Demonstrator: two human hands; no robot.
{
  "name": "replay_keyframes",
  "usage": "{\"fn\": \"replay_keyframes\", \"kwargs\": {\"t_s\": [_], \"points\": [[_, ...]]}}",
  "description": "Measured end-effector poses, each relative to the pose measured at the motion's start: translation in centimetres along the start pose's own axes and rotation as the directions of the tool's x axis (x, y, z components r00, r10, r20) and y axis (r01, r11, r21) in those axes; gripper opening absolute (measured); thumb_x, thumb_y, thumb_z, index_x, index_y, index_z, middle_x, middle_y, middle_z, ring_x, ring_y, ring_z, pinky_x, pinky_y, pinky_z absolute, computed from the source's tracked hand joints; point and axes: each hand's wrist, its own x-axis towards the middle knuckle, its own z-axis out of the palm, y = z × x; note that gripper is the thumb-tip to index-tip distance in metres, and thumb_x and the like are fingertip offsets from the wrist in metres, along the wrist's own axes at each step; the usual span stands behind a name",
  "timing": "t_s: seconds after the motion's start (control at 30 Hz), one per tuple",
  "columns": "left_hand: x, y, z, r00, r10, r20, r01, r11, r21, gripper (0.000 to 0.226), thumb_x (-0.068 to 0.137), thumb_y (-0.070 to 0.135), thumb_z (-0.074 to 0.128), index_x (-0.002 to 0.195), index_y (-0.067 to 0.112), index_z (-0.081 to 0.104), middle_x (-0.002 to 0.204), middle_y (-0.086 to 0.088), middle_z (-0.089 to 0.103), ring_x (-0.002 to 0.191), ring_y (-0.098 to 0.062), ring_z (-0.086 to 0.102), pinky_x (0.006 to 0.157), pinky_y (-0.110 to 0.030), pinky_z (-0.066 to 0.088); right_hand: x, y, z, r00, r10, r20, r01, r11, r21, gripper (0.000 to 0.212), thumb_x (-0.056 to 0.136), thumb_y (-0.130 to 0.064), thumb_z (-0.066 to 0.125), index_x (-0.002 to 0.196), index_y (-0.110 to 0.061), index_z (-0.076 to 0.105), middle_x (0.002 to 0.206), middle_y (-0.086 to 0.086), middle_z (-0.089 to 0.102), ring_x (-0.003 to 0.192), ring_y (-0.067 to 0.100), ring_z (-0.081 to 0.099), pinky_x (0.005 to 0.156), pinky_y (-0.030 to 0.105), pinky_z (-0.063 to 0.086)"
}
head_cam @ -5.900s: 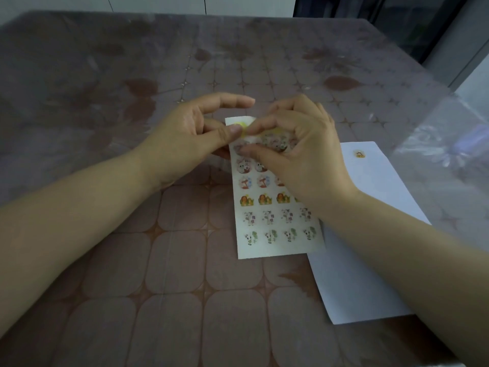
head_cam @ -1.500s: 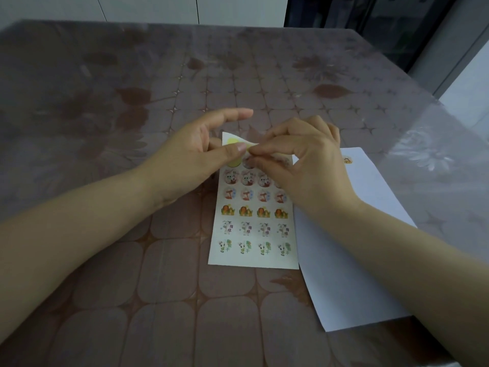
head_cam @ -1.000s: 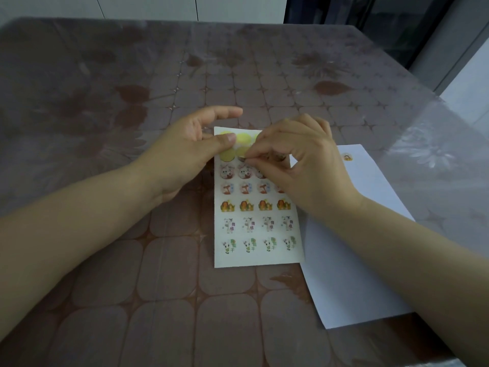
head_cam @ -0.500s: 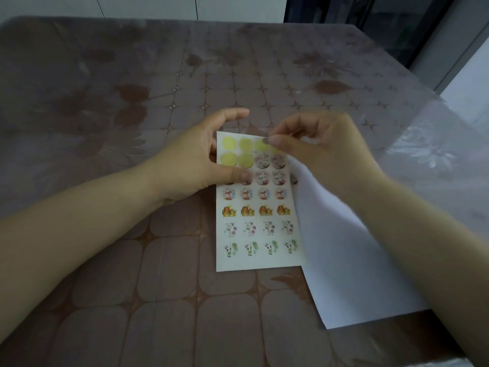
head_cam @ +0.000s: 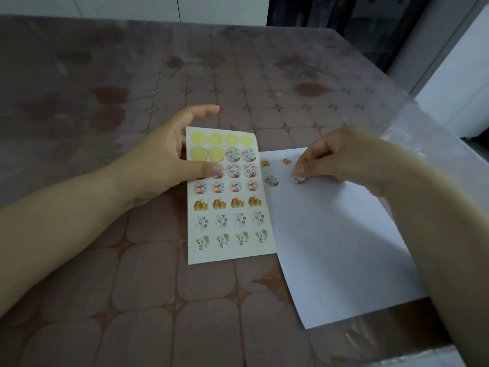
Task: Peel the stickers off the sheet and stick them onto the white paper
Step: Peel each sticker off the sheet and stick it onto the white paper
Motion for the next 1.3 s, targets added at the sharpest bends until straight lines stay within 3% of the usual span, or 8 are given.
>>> {"fn": "replay_keyframes", "kwargs": {"t_s": [0.23, 0.4, 0.53, 0.67, 0.8, 0.97, 1.23, 1.3], "points": [[0.0, -0.1, 0.0, 1.000, 0.006, -0.003, -0.006, 1.000, 0.012, 0.081, 0.057, 0.012, 0.074, 0.126, 0.041, 0.044, 0.091, 0.000, 0.075, 0.085, -0.018, 0.073, 0.066, -0.025, 0.058, 0.3, 0.3, 0.5, 0.998, -0.019, -0.061, 0.016, 0.999, -0.038, 0.005, 0.066, -0.028, 0.079, 0.063, -0.028, 0.075, 0.066, -0.012, 0.069, 0.073, 0.012, 0.061, 0.073, 0.027, 0.047], [0.0, -0.1, 0.0, 1.000, 0.007, -0.001, -0.007, 1.000, 0.010, 0.083, 0.057, 0.012, 0.074, 0.129, 0.039, 0.044, 0.093, -0.002, 0.075, 0.085, -0.018, 0.073, 0.066, -0.026, 0.058, 0.3, 0.3, 0.8, 0.996, -0.054, -0.074, 0.050, 0.998, -0.050, 0.012, 0.064, -0.022, 0.082, 0.066, -0.022, 0.070, 0.047, -0.015, 0.051, 0.053, 0.001, 0.045, 0.056, 0.018, 0.035], [-0.1, 0.0, 0.1, 1.000, 0.008, 0.008, -0.008, 1.000, 0.008, 0.081, 0.059, 0.010, 0.073, 0.129, 0.038, 0.042, 0.092, 0.000, 0.075, 0.084, -0.018, 0.073, 0.065, -0.026, 0.058, 0.6, 0.5, 0.6, 0.992, -0.011, -0.124, 0.005, 0.999, -0.043, 0.037, 0.054, -0.029, 0.086, 0.077, -0.023, 0.057, 0.072, -0.004, 0.058, 0.065, 0.014, 0.052, 0.061, 0.028, 0.038], [-0.1, 0.0, 0.1, 1.000, 0.015, 0.008, -0.015, 1.000, 0.005, 0.080, 0.066, 0.003, 0.073, 0.131, 0.036, 0.041, 0.093, 0.000, 0.075, 0.085, -0.018, 0.073, 0.066, -0.026, 0.058, 0.4, -0.1, 1.4, 0.975, -0.126, -0.181, 0.123, 0.992, -0.029, 0.019, 0.075, -0.032, 0.073, 0.078, -0.020, 0.059, 0.074, -0.001, 0.062, 0.065, 0.013, 0.053, 0.061, 0.026, 0.040], [-0.2, 0.0, 0.1, 1.000, 0.029, 0.013, -0.029, 0.999, 0.018, 0.081, 0.069, 0.002, 0.073, 0.134, 0.036, 0.040, 0.098, -0.002, 0.075, 0.088, -0.019, 0.072, 0.070, -0.028, 0.059, -0.4, -1.9, 3.4, 0.897, -0.366, -0.246, 0.371, 0.928, -0.029, 0.009, 0.082, -0.030, 0.067, 0.085, -0.023, 0.061, 0.070, -0.010, 0.055, 0.056, 0.001, 0.048, 0.050, 0.012, 0.042], [-0.3, 0.2, 0.4, 0.994, 0.065, 0.085, -0.060, 0.996, -0.063, 0.088, 0.068, 0.003, 0.070, 0.142, 0.034, 0.032, 0.107, -0.008, 0.072, 0.095, -0.023, 0.070, 0.076, -0.032, 0.058, 0.3, -1.9, 5.8, 0.761, -0.560, -0.327, 0.490, 0.827, -0.277, 0.023, 0.080, -0.036, 0.069, 0.102, -0.027, 0.067, 0.084, -0.014, 0.047, 0.070, -0.007, 0.046, 0.063, 0.003, 0.035], [-0.2, 0.0, 0.8, 0.991, 0.130, 0.016, -0.129, 0.988, -0.084, 0.060, 0.081, 0.016, 0.069, 0.133, 0.034, 0.045, 0.105, -0.005, 0.068, 0.089, -0.013, 0.067, 0.078, -0.023, 0.054, 0.4, -2.3, 6.7, 0.591, -0.680, -0.434, 0.593, 0.731, -0.338, 0.023, 0.075, -0.033, 0.071, 0.095, -0.022, 0.075, 0.085, -0.008, 0.060, 0.080, 0.018, 0.056, 0.075, 0.036, 0.045], [-0.1, 0.0, 0.9, 0.991, 0.125, -0.044, -0.128, 0.989, -0.075, 0.049, 0.084, 0.021, 0.063, 0.130, 0.032, 0.050, 0.117, -0.002, 0.063, 0.090, -0.008, 0.066, 0.078, -0.020, 0.052, 0.5, -2.3, 6.9, 0.536, -0.723, -0.437, 0.587, 0.691, -0.423, 0.020, 0.076, -0.035, 0.069, 0.091, -0.023, 0.075, 0.086, -0.006, 0.066, 0.077, 0.019, 0.056, 0.077, 0.034, 0.039]]}}
